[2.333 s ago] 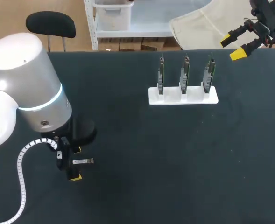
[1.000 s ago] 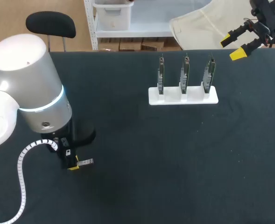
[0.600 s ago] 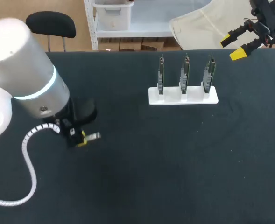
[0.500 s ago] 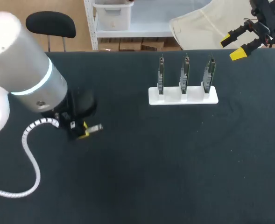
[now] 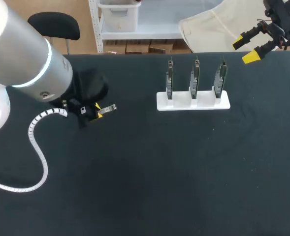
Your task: Pick up the optical module with the left hand, and insert it into the network port with the right hand.
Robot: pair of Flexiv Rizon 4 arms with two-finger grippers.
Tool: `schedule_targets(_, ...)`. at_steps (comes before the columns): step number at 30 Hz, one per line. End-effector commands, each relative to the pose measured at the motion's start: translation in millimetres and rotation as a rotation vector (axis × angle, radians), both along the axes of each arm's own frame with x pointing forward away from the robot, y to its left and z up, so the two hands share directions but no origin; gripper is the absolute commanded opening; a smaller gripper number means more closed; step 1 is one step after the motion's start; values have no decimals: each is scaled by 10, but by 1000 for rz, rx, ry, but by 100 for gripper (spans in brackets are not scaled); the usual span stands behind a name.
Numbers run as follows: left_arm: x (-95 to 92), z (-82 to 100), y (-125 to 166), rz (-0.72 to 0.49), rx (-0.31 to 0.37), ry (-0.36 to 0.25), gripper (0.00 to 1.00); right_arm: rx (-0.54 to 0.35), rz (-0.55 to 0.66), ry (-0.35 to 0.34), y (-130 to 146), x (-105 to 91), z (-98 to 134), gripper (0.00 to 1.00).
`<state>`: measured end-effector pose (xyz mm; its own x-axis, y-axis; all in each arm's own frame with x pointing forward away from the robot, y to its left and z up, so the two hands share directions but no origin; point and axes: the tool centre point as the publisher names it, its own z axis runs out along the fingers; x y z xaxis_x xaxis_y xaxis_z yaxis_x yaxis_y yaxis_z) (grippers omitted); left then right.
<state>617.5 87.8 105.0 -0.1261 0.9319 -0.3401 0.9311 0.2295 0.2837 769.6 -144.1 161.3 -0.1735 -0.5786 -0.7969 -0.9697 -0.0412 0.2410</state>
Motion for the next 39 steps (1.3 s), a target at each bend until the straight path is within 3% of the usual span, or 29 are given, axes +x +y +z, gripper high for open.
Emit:
schedule_targets(1, 4, 2, 4, 0, 2, 0, 0, -1, -2, -2, 3, -10, 2, 100)
schedule_targets(13, 4, 2, 4, 0, 2, 0, 0, -1, -2, -2, 3, -10, 2, 100)
schedule_targets(15, 71, 41, -97, -27, -24, -35, 0, -1, -2, -2, 3, -10, 2, 100)
schedule_targets(21, 482, 273, -455, -34, -190, -152, 0, -1, -2, -2, 3, -10, 2, 100)
schedule_targets(24, 676, 447, -684, -94, -225, -216, 0, -1, -2, -2, 3, -10, 2, 100)
schedule_targets(28, 854, 667, -969, -156, -323, -278, 0, -1, -2, -2, 3, -10, 2, 100)
schedule_targets(34, 949, 888, -1218, -189, -477, -313, 0, -1, -2, -2, 3, -10, 2, 100)
schedule_targets(39, 918, 947, -1244, -203, -499, -328, 0, -1, -2, -2, 3, -10, 2, 100)
